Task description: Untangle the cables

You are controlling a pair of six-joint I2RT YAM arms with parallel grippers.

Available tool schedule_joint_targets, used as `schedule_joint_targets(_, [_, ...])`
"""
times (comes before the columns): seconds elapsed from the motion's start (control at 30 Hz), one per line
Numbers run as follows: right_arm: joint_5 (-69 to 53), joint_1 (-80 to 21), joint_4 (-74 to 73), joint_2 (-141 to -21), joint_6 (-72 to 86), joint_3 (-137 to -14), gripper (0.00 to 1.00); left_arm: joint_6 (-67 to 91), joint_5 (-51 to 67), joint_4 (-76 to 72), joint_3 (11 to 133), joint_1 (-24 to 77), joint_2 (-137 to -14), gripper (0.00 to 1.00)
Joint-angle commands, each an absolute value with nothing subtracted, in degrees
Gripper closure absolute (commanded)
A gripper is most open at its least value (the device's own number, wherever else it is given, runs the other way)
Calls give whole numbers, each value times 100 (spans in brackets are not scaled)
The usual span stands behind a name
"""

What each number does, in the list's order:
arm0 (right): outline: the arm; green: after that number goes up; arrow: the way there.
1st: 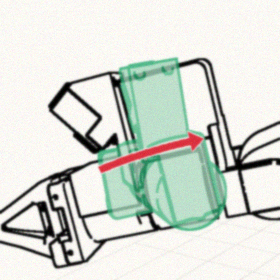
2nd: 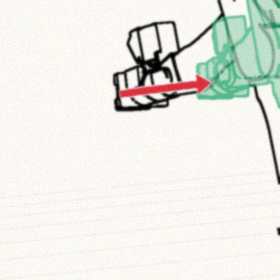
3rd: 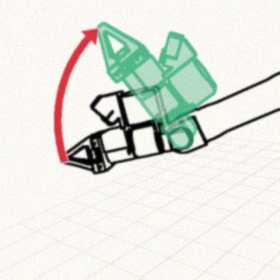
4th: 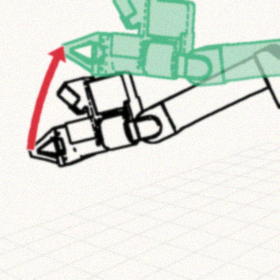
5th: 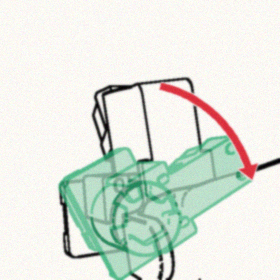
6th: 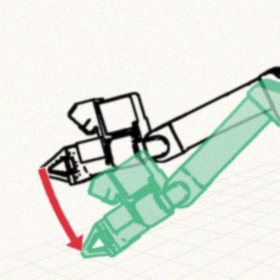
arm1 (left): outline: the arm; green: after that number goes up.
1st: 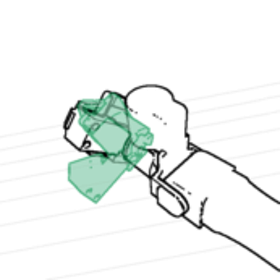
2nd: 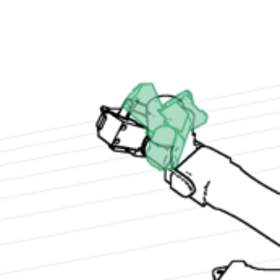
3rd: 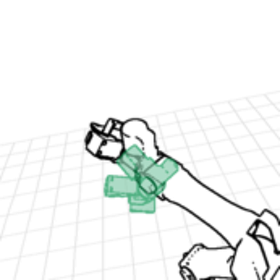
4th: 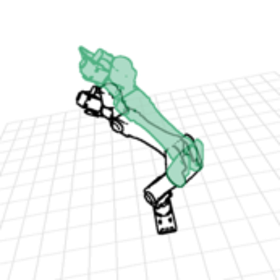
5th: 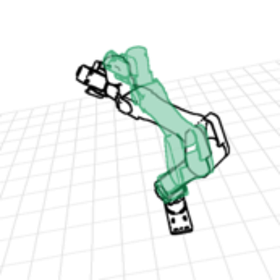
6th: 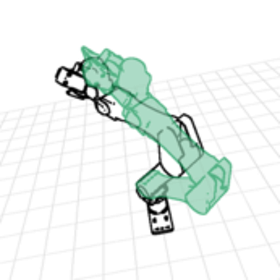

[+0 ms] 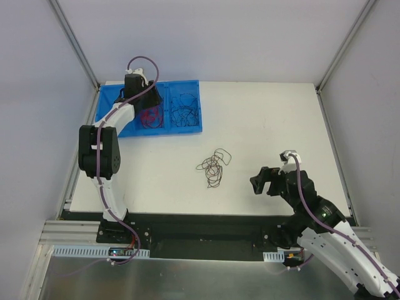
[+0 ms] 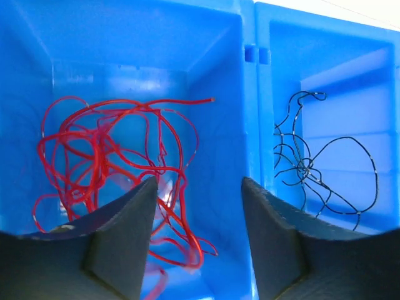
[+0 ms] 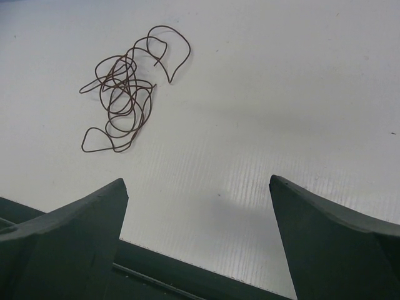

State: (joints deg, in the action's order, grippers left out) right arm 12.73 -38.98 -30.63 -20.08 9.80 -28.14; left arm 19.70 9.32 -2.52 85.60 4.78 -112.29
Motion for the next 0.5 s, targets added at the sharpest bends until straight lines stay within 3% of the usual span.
schedule_joint_targets(0.0, [1230, -3902, -2892, -2135, 905, -2847, 2, 2180, 686, -79, 8702, 457, -10847, 37])
schedule_joint_targets(0.1, [1239, -3902, -2935, -2267, 905, -2926, 1, 2276, 484, -26, 8465, 466, -10408, 20])
schedule_joint_targets(0.3, [1170, -3902, -3006, -2653, 1028, -3111, 1, 2864, 333, 114, 7455, 475, -9073, 20])
schedule_joint_targets(0.47, [722, -3902, -2901, -3207, 1484, -3278, 3, 3103, 1211, 79, 6646, 851, -8166, 22])
